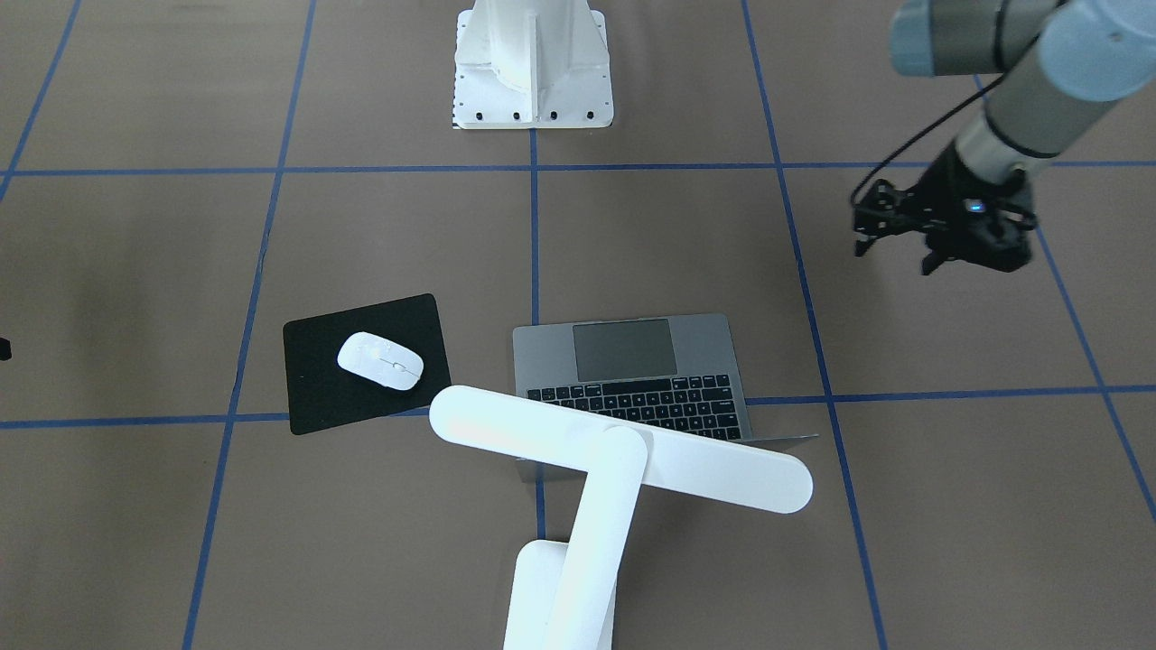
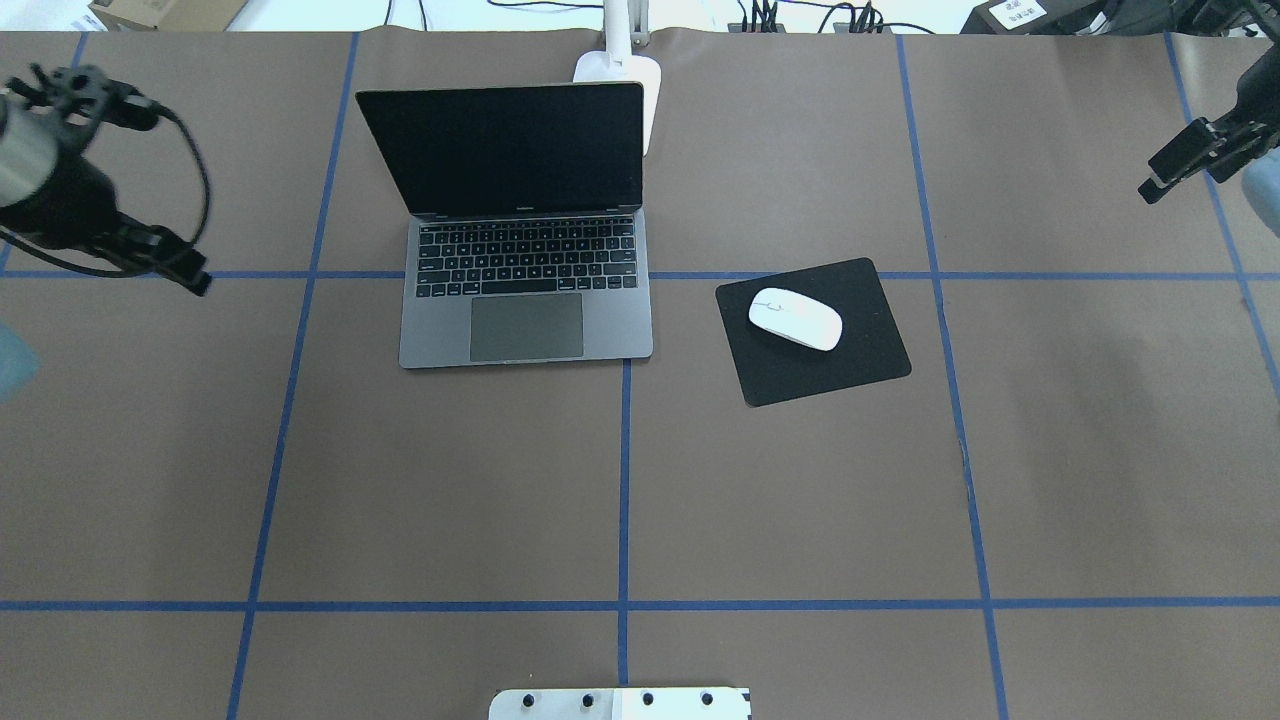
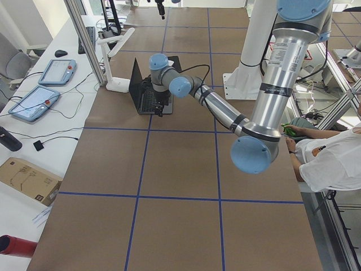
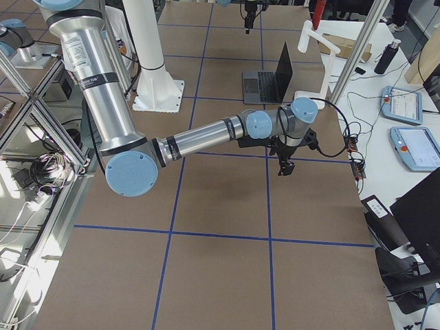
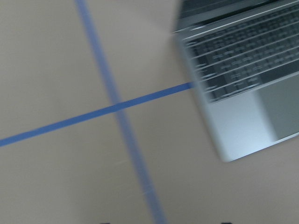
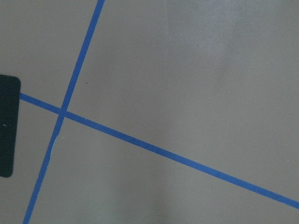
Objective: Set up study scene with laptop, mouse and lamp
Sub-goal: 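Release the mouse and withdraw the left gripper away from the table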
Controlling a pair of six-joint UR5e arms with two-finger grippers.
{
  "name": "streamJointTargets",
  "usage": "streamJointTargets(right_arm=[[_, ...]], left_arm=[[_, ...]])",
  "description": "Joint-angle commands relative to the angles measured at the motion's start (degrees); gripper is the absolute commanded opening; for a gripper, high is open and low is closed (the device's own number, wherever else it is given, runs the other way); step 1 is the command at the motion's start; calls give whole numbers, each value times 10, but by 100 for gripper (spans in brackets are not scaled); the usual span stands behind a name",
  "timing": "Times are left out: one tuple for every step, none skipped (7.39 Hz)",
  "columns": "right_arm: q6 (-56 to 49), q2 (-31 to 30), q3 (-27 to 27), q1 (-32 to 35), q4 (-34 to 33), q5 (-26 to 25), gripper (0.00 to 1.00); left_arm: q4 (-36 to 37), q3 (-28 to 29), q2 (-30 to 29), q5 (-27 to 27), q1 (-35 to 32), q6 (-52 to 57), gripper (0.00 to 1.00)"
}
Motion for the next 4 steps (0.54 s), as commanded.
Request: streamJointTargets(right_arm=[[25, -4, 14, 0, 0, -14, 99], [25, -12, 17, 0, 0, -15, 99], [25, -16, 19, 3, 0, -15, 99], [27, -28, 33, 4, 0, -16, 99]], left_arm=[[5, 30, 106, -66, -134, 177, 92], [-1, 45, 132, -65, -155, 182, 99], [0, 64, 133, -64, -189, 182, 99], [1, 72, 133, -57, -204, 183, 99]])
